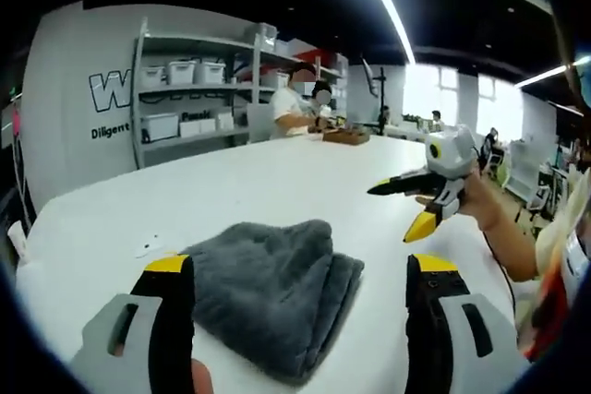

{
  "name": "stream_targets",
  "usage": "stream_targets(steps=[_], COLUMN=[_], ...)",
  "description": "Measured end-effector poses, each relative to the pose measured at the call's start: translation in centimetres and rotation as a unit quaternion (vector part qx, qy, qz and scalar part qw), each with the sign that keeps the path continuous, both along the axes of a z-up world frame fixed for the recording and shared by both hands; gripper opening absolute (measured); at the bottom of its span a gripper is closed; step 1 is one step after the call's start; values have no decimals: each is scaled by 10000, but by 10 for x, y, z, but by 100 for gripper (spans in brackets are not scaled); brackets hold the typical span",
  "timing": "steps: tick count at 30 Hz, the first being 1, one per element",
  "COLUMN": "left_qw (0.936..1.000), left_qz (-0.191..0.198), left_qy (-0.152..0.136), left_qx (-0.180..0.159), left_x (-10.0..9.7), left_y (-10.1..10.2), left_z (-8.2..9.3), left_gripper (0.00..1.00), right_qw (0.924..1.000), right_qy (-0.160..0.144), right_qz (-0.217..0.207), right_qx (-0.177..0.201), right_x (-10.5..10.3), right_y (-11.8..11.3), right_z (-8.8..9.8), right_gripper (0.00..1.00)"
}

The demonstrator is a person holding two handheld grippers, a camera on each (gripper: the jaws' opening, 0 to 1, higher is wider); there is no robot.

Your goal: Open the folded towel by lifting each exposed corner and separating the folded layers until the towel lies flat within the target outline without major curled edges

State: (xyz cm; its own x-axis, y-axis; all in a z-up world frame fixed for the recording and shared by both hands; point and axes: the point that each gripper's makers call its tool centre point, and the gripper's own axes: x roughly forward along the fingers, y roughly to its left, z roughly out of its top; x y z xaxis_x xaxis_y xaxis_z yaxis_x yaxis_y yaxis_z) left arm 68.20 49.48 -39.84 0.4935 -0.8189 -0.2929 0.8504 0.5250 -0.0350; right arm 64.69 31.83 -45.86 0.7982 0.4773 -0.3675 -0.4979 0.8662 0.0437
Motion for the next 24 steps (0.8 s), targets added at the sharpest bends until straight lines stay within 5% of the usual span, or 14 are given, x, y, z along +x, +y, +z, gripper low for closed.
stream_targets(steps=[7,17,24], left_qw=[9989,9941,9952], left_qz=[-51,-343,-385], left_qy=[-421,-365,-231], left_qx=[188,965,868], left_x=[19,24,28], left_y=[-38,-79,-97], left_z=[2,-40,-56], left_gripper=[81,63,57], right_qw=[9999,9999,9999], right_qy=[-39,-40,-23], right_qz=[-63,-40,-24], right_qx=[93,123,153], right_x=[1,2,3], right_y=[-5,-5,-4], right_z=[3,5,5], right_gripper=[99,99,99])
